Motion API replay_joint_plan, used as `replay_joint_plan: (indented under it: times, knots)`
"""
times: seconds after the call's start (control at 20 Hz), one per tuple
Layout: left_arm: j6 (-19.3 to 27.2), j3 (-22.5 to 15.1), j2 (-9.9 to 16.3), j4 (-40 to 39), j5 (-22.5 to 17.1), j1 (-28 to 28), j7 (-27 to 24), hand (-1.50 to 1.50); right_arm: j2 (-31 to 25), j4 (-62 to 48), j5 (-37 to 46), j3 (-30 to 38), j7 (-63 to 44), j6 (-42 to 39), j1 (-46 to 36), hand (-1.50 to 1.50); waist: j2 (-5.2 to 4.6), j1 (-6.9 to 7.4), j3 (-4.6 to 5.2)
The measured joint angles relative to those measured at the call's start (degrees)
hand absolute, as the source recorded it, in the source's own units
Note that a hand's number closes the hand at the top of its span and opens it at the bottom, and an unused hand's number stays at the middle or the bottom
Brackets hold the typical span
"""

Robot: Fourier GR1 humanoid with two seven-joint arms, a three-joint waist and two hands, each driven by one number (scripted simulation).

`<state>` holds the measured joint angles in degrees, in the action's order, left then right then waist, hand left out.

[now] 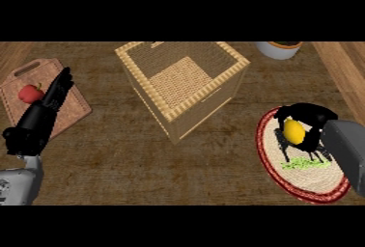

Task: Pick the lemon from the placemat and place it in the basket

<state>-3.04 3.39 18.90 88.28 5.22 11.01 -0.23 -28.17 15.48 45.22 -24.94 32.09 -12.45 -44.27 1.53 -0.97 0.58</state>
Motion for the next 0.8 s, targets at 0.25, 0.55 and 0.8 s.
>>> replay_joint_plan:
  times: [0.25,0.55,0.8]
  knots:
    - [0.93,1.62,0.69,-0.50,0.14,-1.88,0.71,0.00,-3.72,-4.62,-5.19,7.69,-19.30,8.54,1.47,1.50,1.51,-4.63,0.16]
    - [1.46,2.64,1.09,-0.71,0.25,-3.46,0.80,0.00,-2.89,-1.93,-10.83,15.32,-35.46,25.76,-1.94,1.50,2.59,-6.19,0.13]
    - [0.98,2.64,1.28,-0.56,0.06,-4.04,0.84,0.00,1.57,5.94,-14.78,20.16,-41.67,38.22,-8.23,1.50,3.01,-5.82,0.02]
